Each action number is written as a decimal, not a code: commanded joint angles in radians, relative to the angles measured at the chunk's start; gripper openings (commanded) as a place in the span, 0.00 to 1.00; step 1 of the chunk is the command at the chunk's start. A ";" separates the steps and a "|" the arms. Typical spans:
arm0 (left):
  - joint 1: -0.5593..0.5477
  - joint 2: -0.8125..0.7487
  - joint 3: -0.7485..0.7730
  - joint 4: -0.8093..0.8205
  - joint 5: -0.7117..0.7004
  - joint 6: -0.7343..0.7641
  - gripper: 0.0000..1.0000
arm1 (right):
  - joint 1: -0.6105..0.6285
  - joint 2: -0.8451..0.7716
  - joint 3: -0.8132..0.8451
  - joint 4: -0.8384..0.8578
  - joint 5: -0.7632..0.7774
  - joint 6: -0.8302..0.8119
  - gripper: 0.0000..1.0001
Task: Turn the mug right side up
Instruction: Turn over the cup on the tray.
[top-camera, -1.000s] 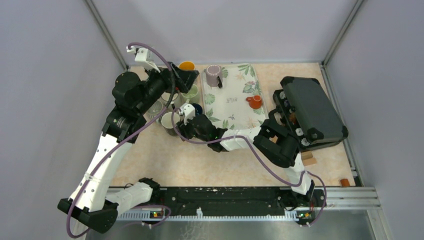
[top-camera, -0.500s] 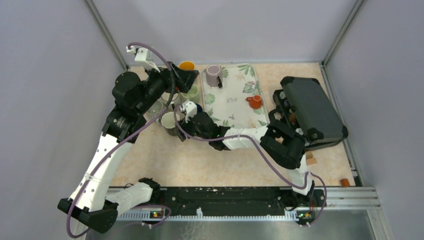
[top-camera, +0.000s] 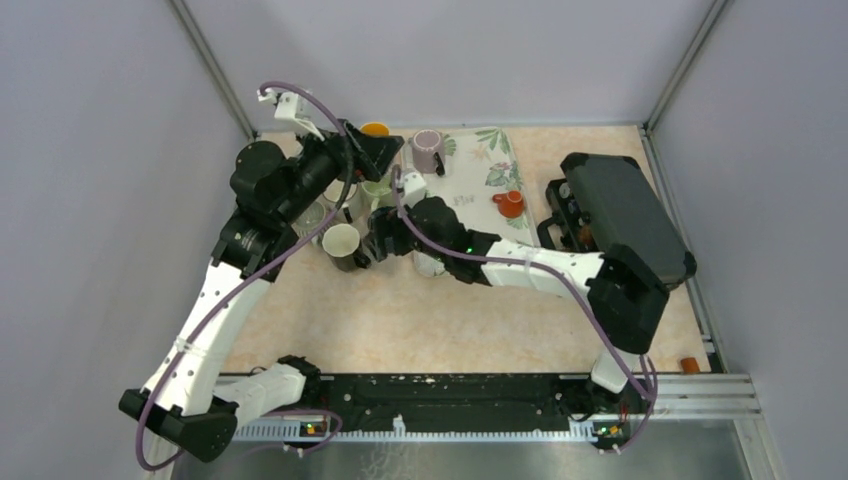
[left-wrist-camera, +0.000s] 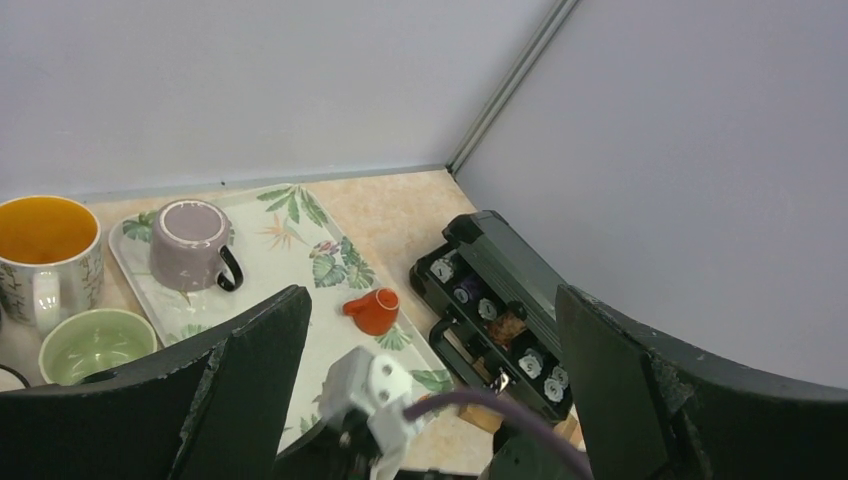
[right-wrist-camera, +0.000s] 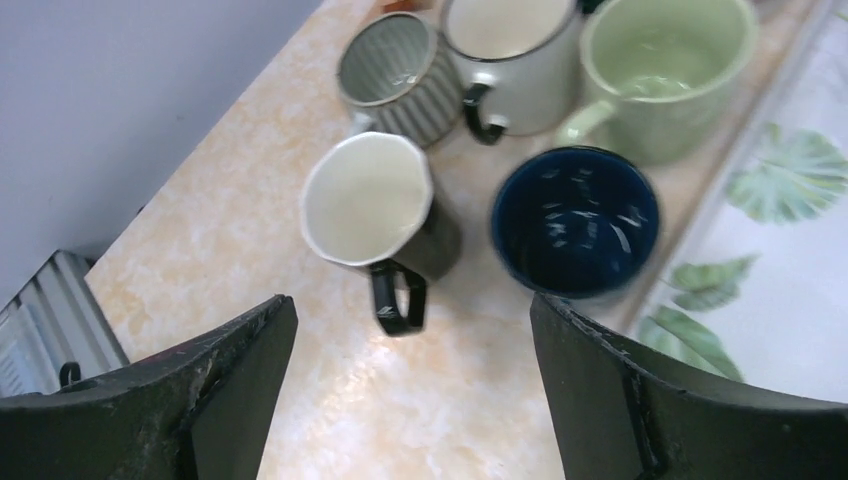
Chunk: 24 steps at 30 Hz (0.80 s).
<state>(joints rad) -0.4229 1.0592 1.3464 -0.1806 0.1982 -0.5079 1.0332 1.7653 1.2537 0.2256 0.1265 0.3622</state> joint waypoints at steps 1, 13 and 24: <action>0.003 0.016 -0.010 0.079 0.029 -0.024 0.99 | -0.076 -0.115 -0.027 -0.119 0.023 0.062 0.88; 0.003 0.044 -0.103 0.079 0.029 -0.011 0.99 | -0.369 -0.174 -0.014 -0.313 0.080 0.046 0.97; 0.003 0.095 -0.180 0.043 0.084 0.045 0.99 | -0.566 -0.044 0.064 -0.363 0.087 0.012 0.99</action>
<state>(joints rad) -0.4229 1.1419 1.1976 -0.1436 0.2459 -0.4965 0.5114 1.6703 1.2491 -0.1211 0.2031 0.3985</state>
